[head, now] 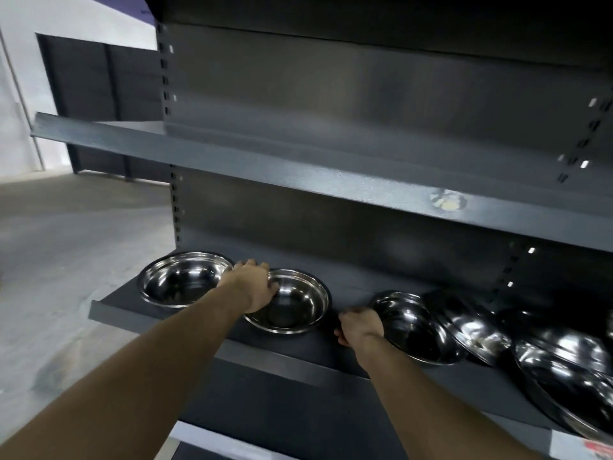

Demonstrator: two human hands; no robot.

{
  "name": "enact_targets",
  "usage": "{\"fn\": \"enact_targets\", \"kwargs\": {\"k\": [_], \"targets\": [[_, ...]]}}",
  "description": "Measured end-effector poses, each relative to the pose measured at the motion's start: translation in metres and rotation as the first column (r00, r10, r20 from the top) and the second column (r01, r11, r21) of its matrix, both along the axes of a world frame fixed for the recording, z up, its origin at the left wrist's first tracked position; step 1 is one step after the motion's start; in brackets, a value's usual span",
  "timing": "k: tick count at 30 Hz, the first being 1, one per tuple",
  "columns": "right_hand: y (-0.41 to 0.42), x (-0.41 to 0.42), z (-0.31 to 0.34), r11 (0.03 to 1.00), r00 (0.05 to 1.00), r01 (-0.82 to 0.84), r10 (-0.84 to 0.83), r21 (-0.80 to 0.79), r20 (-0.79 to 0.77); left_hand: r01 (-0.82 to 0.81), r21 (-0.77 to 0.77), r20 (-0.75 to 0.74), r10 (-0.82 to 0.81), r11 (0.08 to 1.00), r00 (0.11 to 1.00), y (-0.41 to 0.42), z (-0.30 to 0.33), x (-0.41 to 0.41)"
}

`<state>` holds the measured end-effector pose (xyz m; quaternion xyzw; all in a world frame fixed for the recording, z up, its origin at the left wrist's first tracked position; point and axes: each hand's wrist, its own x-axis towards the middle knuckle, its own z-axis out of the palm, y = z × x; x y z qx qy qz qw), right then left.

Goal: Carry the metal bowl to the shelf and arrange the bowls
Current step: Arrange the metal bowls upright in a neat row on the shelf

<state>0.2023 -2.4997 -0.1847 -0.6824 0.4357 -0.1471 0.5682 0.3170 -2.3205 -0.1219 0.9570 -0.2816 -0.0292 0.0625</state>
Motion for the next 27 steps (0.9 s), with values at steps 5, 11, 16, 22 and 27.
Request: {"fn": "enact_targets", "kwargs": {"k": [5, 11, 16, 22, 27], "targets": [[-0.047, -0.044, 0.007, 0.992, 0.993, 0.118, -0.118, -0.048, 0.008, 0.14, -0.015, -0.002, -0.14, 0.99, 0.99, -0.062, -0.009, -0.022], [-0.12, -0.1, 0.018, 0.951, 0.958, 0.286, -0.281, -0.117, 0.057, 0.26, -0.008, 0.022, -0.26, 0.966, 0.965, -0.136, -0.011, -0.061], [-0.178, -0.143, 0.014, 0.925, 0.938, 0.346, -0.345, -0.155, 0.034, 0.318, -0.002, 0.021, -0.318, 0.948, 0.948, -0.194, -0.007, -0.095], [-0.238, -0.179, 0.008, 0.932, 0.931, 0.362, -0.359, -0.027, 0.065, 0.353, -0.014, 0.008, -0.353, 0.936, 0.936, -0.256, -0.008, -0.132], [-0.269, -0.191, 0.002, 0.956, 0.948, 0.283, -0.292, 0.078, 0.13, 0.353, -0.011, -0.017, -0.353, 0.936, 0.936, -0.294, -0.011, -0.151]]}}
